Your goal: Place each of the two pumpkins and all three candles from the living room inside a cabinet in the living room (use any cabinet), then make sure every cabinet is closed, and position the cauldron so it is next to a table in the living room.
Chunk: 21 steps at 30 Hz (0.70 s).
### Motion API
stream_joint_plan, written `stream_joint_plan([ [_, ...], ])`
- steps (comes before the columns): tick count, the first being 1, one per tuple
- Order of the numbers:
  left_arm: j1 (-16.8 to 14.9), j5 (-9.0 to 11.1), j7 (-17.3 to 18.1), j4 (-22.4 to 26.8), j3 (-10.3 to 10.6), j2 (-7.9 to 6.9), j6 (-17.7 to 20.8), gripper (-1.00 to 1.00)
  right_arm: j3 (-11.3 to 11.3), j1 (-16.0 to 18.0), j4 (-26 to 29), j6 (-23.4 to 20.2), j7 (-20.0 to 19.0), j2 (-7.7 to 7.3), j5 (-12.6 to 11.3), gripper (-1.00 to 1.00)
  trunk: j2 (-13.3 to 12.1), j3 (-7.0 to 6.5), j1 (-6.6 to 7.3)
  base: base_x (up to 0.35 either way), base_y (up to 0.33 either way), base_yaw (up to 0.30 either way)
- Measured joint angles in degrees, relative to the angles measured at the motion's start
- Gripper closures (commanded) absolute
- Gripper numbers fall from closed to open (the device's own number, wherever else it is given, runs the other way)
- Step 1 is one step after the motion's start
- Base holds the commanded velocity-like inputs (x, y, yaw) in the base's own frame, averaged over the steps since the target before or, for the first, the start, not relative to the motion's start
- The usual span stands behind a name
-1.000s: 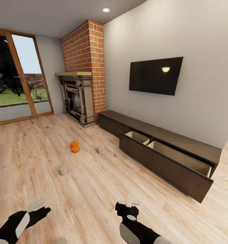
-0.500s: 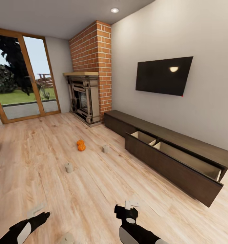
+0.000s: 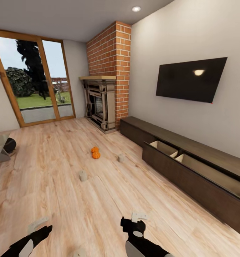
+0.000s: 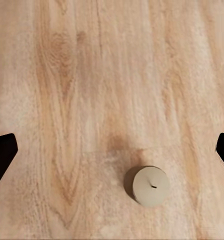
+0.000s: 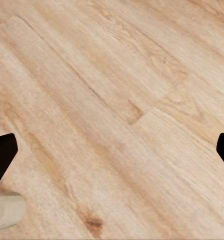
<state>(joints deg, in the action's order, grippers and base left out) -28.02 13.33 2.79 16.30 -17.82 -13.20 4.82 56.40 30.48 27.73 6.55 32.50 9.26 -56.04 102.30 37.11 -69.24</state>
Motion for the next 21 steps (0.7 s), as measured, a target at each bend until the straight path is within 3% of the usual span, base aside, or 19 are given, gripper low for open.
stream_joint_plan([
  [13,0.0,0.09,0.0,-1.08,-0.07,-0.08,-0.13,-1.0,-0.08,-0.68,0.04,0.06,-3.4,-0.01,0.12,-1.0,0.0,0.0,-0.03,0.051,-0.008,0.001],
  [21,0.0,0.09,0.01,-1.17,-0.07,-0.18,-0.12,-1.0,-0.08,-0.68,0.03,0.14,-3.42,0.0,0.13,-1.0,0.0,-0.01,-0.01,0.188,-0.053,0.023],
])
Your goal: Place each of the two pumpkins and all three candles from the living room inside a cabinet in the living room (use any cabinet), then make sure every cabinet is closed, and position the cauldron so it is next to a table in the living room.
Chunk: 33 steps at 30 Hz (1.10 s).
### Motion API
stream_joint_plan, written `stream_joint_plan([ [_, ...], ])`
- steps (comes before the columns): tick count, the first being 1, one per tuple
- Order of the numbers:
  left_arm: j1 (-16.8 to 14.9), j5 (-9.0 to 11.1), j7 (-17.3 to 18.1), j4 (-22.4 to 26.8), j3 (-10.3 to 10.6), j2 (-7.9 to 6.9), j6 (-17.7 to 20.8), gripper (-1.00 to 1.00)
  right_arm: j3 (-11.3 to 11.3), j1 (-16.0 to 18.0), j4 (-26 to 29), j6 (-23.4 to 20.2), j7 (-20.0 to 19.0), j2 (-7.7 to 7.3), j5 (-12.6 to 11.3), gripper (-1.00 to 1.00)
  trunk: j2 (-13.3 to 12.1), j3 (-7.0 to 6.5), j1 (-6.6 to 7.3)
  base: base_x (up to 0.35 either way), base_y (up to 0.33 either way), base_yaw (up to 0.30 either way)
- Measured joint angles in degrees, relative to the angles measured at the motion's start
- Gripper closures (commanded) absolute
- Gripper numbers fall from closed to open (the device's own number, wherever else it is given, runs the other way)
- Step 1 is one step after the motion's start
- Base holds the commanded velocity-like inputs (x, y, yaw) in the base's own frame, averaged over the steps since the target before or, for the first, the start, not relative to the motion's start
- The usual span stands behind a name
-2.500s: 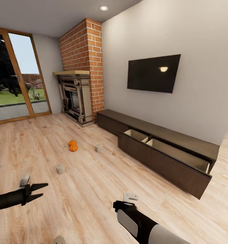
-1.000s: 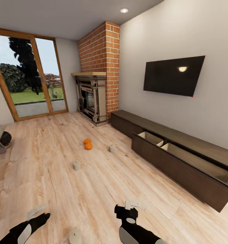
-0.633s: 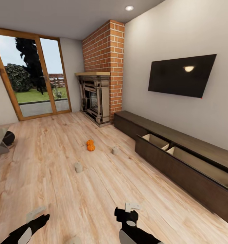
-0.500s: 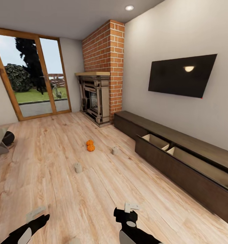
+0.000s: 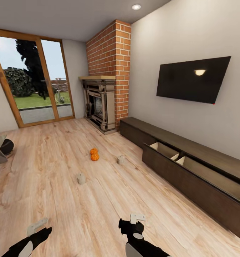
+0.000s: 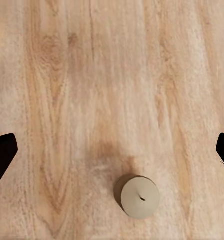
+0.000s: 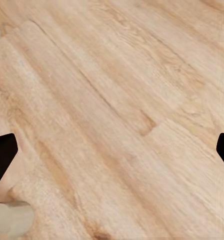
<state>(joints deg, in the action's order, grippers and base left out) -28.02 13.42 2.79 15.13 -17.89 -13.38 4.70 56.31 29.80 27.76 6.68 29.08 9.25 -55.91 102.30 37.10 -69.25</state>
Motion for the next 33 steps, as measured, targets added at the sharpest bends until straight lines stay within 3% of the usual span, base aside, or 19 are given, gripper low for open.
stream_joint_plan([
  [14,0.0,0.0,0.0,-0.11,0.0,-0.02,-0.02,-1.0,0.0,0.0,0.01,-0.25,0.0,0.03,-0.11,-1.0,0.0,-0.17,0.0,0.26,-0.004,0.127],
  [33,0.0,-0.01,-0.01,-0.18,-0.01,-0.08,-0.08,-1.0,0.0,0.0,0.01,-0.06,0.0,-0.01,-0.08,-1.0,0.0,-0.17,-0.02,0.061,0.012,0.0],
])
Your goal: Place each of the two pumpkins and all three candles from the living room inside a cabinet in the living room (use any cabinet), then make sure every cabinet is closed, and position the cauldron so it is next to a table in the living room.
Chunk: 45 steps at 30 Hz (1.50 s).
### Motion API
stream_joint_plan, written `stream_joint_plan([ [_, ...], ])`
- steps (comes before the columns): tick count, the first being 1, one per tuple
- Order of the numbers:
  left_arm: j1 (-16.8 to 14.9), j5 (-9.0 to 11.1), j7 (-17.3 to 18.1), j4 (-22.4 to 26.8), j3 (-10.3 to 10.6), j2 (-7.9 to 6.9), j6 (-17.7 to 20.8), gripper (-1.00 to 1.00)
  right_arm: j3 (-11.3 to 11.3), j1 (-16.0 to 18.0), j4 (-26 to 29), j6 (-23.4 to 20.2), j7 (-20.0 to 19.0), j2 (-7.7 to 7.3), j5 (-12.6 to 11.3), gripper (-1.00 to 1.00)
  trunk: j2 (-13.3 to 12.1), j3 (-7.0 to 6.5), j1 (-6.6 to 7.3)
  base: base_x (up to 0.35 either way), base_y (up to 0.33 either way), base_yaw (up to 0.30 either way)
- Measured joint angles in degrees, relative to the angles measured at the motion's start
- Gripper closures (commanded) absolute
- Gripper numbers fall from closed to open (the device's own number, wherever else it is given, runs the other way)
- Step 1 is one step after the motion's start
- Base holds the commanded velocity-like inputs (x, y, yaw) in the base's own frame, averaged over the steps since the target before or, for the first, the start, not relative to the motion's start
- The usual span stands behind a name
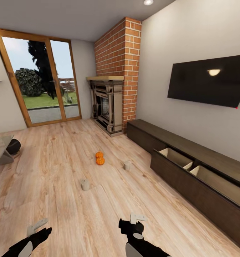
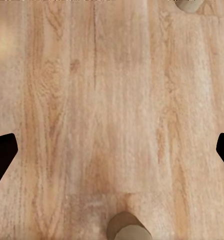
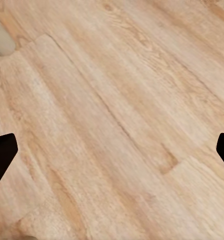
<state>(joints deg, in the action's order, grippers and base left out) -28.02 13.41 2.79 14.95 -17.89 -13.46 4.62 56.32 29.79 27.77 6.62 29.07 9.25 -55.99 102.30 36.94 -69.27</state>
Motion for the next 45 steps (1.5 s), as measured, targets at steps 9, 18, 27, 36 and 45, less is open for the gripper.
stream_joint_plan([
  [9,0.0,-0.14,0.01,-0.04,0.0,0.16,0.0,-1.0,0.0,0.0,0.0,0.04,0.0,0.0,0.0,-1.0,0.0,0.0,0.02,0.154,0.01,0.0],
  [18,0.0,-0.08,0.01,-0.03,0.0,0.08,0.0,-1.0,0.0,0.0,-0.02,0.07,0.0,0.0,0.0,-1.0,0.0,0.0,0.0,0.029,0.035,0.0],
  [27,0.0,-0.1,0.0,-0.08,0.0,0.08,-0.02,-1.0,0.0,0.0,-0.04,0.07,-0.01,0.0,-0.02,-1.0,0.0,0.0,0.01,0.062,0.043,0.0],
  [36,0.0,-0.18,0.0,-0.05,0.02,0.21,-0.23,-1.0,-0.07,0.0,-0.09,0.07,-0.01,0.0,-0.08,-1.0,0.0,0.0,0.0,0.009,0.007,0.0],
  [45,0.0,-0.09,0.23,-0.02,0.11,0.21,0.33,-1.0,-0.17,0.0,0.24,-0.17,-0.29,0.0,-0.47,-1.0,3.2,1.43,-1.75,0.0,0.0,0.0],
])
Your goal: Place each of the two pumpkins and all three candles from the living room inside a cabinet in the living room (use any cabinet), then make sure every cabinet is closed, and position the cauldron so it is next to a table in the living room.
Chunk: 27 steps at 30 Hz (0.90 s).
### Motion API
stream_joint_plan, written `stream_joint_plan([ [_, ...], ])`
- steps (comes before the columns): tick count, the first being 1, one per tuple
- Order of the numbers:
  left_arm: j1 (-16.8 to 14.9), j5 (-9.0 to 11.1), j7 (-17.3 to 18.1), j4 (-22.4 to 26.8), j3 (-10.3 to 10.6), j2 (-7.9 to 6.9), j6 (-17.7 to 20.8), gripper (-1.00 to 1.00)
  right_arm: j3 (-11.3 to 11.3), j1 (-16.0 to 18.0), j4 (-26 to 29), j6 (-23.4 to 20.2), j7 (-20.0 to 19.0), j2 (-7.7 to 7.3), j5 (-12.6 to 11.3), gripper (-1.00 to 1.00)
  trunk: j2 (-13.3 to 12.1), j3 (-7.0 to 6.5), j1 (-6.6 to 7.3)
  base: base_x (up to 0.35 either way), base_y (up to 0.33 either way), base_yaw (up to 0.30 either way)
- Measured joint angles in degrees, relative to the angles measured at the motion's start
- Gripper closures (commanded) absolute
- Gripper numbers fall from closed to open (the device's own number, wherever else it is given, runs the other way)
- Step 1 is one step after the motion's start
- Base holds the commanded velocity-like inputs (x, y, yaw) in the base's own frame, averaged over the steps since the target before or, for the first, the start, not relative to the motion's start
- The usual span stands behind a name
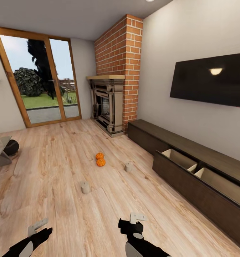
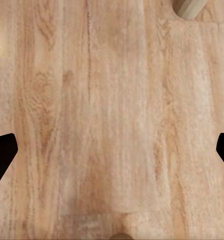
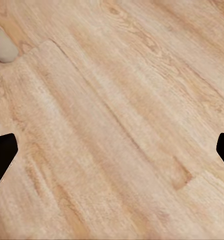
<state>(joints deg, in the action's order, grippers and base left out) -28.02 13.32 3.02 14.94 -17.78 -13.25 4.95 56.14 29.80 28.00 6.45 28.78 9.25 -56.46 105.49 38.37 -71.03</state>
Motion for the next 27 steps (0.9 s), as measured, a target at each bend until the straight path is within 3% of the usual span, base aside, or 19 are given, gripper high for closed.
stream_joint_plan([
  [4,0.0,-0.34,0.23,-0.07,0.27,0.03,0.6,-1.0,-0.36,-0.01,0.83,-5.3,-0.84,0.06,-0.33,-1.0,1.6,0.72,-0.88,0.0,0.0,0.0],
  [6,0.0,-0.38,0.35,-0.07,0.34,0.0,1.15,-1.0,-0.42,0.04,1.97,-9.81,-0.64,0.33,-0.74,-1.0,2.41,1.08,-1.32,0.0,0.0,0.0],
  [7,0.0,-0.37,0.43,-0.08,0.41,-0.02,1.98,-1.0,-0.91,0.16,3.68,-15.14,-0.43,0.47,-0.83,-1.0,2.81,1.26,-1.54,0.0,0.0,0.0],
  [8,0.0,-0.37,0.45,-0.08,0.43,-0.02,2.34,-1.0,-1.33,0.22,4.3,-16.94,-0.37,0.5,-0.82,-1.0,3.21,1.44,-1.76,0.0,0.0,0.0],
  [11,0.0,-0.43,0.51,-0.08,0.53,-0.03,3.82,-1.0,-5.76,0.83,6.08,-23.18,-0.3,0.59,-0.85,-1.0,4.41,1.97,-2.42,0.0,0.0,0.0],
  [12,0.0,-0.44,0.53,-0.08,0.56,-0.07,4.12,-1.0,-8.41,1.32,6.39,-24.42,-0.44,0.56,-0.83,-1.0,4.81,2.15,-2.64,0.0,0.0,0.0],
  [13,0.0,-0.48,0.6,-0.06,0.6,-0.12,4.28,-1.0,-10.68,1.8,6.51,-25.12,-0.61,0.5,-0.8,-1.0,5.21,2.33,-2.86,0.0,0.0,0.0],
  [16,0.0,-0.06,0.61,-0.01,0.39,-0.37,4.51,-1.0,-12.77,2.2,6.62,-25.64,-0.8,0.46,-0.8,-1.0,6.42,2.87,-3.52,0.0,0.0,0.0],
  [22,0.0,0.03,0.61,0.36,0.04,-0.32,4.73,-1.0,-13.32,2.3,6.78,-25.81,-0.81,0.45,-0.8,-1.0,8.82,3.95,-4.83,0.0,0.0,0.0],
  [27,0.0,0.03,0.77,0.66,0.1,-0.26,9.63,-1.0,-13.4,2.31,6.83,-25.91,-0.85,0.41,-0.8,-1.0,10.83,4.85,-5.93,0.0,0.0,0.0],
])
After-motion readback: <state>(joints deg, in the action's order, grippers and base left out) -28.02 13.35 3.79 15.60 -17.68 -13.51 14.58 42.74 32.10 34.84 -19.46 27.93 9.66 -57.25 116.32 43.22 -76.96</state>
